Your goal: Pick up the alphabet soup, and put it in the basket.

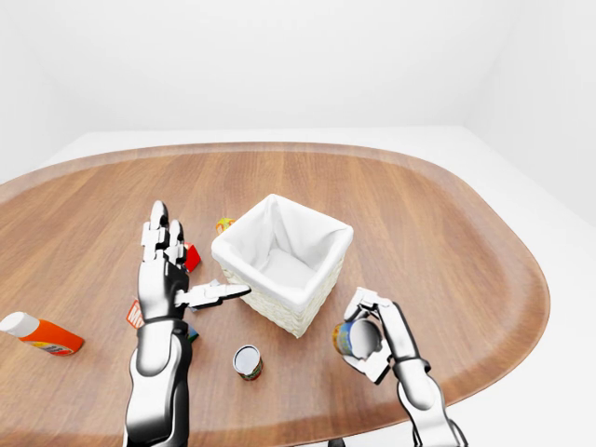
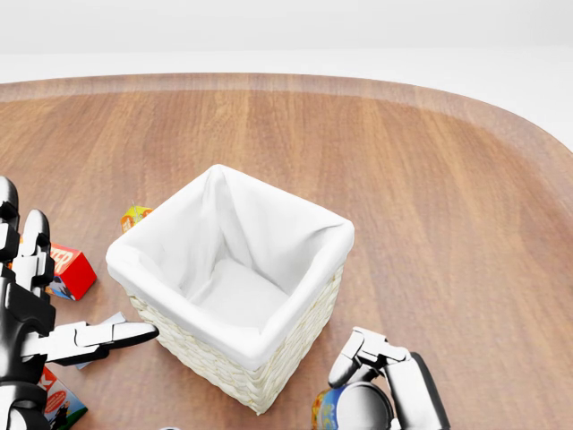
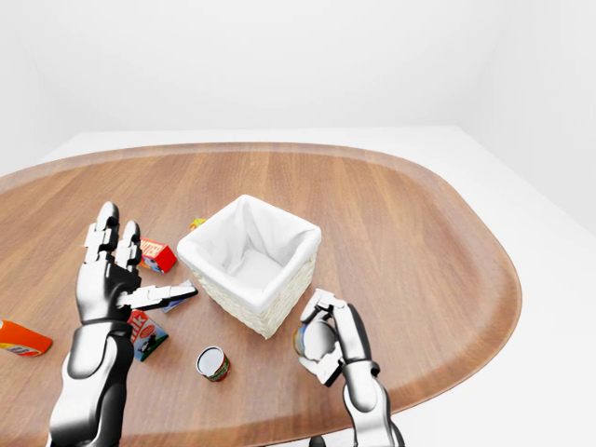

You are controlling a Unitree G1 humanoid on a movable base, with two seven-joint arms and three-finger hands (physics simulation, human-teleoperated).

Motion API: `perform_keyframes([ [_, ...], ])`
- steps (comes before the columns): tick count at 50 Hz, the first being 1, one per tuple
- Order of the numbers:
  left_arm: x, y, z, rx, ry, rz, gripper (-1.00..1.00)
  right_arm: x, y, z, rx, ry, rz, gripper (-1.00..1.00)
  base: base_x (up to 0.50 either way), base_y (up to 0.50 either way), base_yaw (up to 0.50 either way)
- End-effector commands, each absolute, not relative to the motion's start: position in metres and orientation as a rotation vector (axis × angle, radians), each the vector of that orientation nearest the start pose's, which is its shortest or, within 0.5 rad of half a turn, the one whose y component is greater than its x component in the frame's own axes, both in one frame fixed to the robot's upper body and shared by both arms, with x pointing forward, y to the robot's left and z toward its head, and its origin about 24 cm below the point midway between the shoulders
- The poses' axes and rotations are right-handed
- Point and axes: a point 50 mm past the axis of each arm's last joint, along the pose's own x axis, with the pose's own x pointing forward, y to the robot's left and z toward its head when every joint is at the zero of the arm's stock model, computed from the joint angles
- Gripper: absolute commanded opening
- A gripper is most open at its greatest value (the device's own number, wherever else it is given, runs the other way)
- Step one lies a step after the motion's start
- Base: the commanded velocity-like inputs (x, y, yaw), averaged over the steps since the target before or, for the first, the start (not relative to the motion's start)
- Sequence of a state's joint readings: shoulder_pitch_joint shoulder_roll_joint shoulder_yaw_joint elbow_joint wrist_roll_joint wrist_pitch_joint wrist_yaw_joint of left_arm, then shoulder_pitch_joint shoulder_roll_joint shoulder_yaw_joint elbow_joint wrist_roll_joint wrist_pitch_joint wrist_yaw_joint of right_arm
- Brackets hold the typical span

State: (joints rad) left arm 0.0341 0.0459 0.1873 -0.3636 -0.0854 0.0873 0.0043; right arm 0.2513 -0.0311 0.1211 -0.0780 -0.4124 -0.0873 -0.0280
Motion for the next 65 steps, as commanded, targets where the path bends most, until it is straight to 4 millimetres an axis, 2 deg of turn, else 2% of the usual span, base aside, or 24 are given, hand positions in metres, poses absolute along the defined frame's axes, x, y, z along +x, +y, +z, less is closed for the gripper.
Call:
perform_keyframes([
  [1, 0.235, 0.200, 0.113, -0.008, -0.256, 0.174, 1.00, 0.198, -0.142, 0.043, -0.386, -0.056, 0.032, -1.00, 0.00, 0.00, 0.00],
  [39, 0.235, 0.199, 0.114, -0.010, -0.263, 0.173, 1.00, 0.180, -0.148, 0.133, -0.420, -0.336, -0.100, -1.00, 0.00, 0.00, 0.00],
  [47, 0.235, 0.199, 0.113, -0.010, -0.259, 0.174, 1.00, 0.178, -0.136, 0.163, -0.447, -0.478, -0.069, -1.00, 0.00, 0.00, 0.00],
  [50, 0.235, 0.199, 0.114, -0.010, -0.261, 0.174, 1.00, 0.176, -0.129, 0.180, -0.469, -0.569, -0.052, -1.00, 0.00, 0.00, 0.00],
  [65, 0.236, 0.200, 0.112, -0.010, -0.253, 0.172, 1.00, 0.173, -0.110, 0.218, -0.530, -0.781, 0.000, -1.00, 0.00, 0.00, 0.00],
])
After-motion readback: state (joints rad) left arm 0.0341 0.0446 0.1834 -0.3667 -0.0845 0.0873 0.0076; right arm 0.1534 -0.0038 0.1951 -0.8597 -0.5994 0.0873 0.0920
